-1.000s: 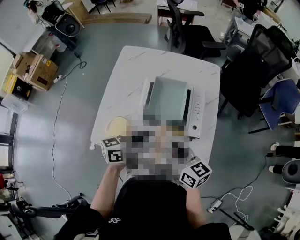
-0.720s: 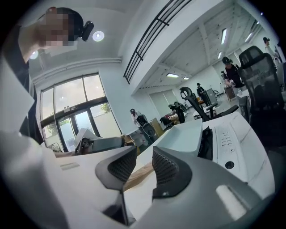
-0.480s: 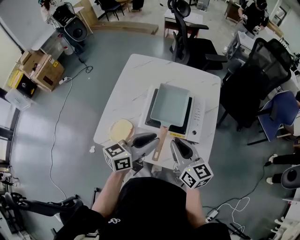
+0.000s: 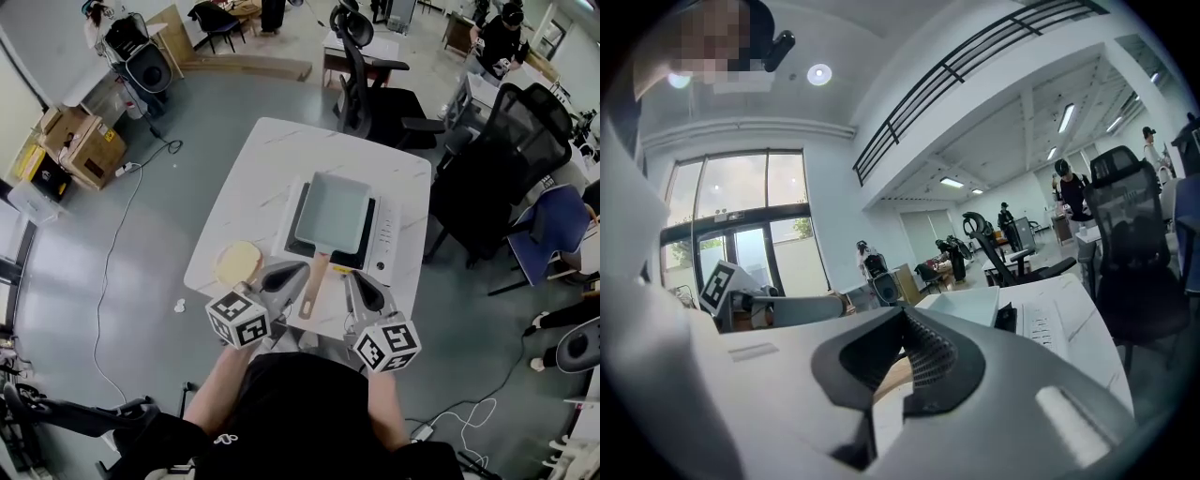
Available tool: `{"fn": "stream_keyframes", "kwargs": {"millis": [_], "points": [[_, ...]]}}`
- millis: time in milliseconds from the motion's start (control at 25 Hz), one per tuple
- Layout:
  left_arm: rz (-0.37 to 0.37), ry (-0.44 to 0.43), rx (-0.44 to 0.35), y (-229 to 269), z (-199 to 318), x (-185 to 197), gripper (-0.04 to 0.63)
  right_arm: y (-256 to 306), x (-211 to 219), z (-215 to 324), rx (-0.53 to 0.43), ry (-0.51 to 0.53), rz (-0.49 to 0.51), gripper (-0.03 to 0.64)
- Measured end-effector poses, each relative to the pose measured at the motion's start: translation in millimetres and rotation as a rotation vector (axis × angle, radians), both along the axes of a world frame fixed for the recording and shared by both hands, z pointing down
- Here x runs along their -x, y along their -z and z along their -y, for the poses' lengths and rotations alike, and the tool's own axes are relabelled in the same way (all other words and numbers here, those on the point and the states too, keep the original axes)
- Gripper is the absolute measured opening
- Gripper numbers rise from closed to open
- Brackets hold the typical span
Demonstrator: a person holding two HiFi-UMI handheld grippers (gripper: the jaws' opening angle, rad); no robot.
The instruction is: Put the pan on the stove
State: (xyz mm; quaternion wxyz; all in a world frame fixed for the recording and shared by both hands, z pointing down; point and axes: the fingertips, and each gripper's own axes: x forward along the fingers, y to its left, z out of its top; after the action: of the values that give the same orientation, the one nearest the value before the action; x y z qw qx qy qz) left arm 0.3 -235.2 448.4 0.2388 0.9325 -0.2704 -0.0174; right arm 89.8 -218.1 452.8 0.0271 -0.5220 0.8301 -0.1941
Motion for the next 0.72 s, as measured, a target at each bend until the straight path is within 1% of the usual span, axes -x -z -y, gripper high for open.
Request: {"fn": "stream_keyframes", "kwargs": {"millis": [160, 240, 360, 440, 720], "points": [[0.034, 0.066, -0.027, 4.3, 3.1, 4.4, 0.0, 4.9, -9.5, 1.1, -0.007, -0.058, -0.008, -0.012], [0.039, 0.08, -0.031, 5.4, 3.7, 4.3, 0.0, 9.6, -13.8, 1.1, -0.023, -0.077, -0.005, -0.012], [0.04, 0.085, -0.036, 7.9, 3.1, 3.6, 0.0, 20.2, -16.9, 0.2, -0.058, -0.09, 0.005, -0.013], [0.038, 0.086, -0.042, 9.9, 3.4, 2.0, 0.0, 24.4, -17.5, 0.7, -0.071, -0.089, -0.005, -0.012], [0.041, 0.079, -0.04, 10.5, 4.4, -2.4, 0.0, 29.4, -19.2, 0.7, -0.08, -0.088, -0.036, -0.012]]}}
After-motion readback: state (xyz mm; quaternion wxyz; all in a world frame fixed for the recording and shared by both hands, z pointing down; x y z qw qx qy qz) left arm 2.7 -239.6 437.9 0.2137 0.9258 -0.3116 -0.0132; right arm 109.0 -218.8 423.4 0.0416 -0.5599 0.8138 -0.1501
